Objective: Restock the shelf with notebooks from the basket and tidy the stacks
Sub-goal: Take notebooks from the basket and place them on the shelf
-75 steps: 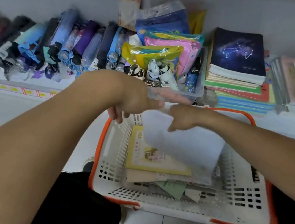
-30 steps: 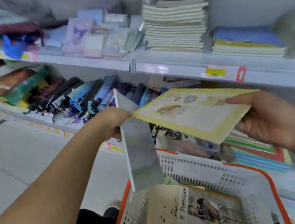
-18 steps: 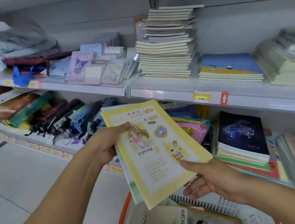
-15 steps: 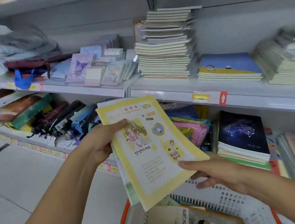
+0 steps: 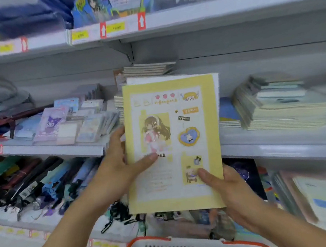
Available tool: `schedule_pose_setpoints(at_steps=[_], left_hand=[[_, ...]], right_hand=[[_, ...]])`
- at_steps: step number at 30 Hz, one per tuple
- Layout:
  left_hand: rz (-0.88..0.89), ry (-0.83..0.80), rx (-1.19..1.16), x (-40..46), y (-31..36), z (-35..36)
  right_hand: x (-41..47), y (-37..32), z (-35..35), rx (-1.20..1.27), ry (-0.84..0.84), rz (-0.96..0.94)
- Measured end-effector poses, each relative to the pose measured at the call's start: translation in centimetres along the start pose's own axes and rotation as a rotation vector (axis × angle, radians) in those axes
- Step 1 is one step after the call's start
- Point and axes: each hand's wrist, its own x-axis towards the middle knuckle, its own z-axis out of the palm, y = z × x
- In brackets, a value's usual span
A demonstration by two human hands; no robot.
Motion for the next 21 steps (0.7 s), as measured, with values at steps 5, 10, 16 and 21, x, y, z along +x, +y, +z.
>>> schedule_pose_setpoints(at_steps=[5, 10, 16, 21], left_hand=[[0.032, -0.194, 0.104, 2.7, 0.8, 5.1], [-0.127, -0.169, 0.16, 8.5, 2.1, 9.9], [-0.268, -0.039, 0.135, 12.6, 1.8, 12.1], [-0.388, 0.005, 0.013, 15.3, 1.3, 11.8]], right_hand=[[2.4, -4.3, -4.8, -0.013, 0.243, -0.098], [5.6, -8.3, -9.3, -0.198, 0.301, 0.083], [8.0, -11.0, -11.3, -0.342, 0.27, 0.042], [11.0, -9.1, -11.2, -0.32, 0.342, 0.039]])
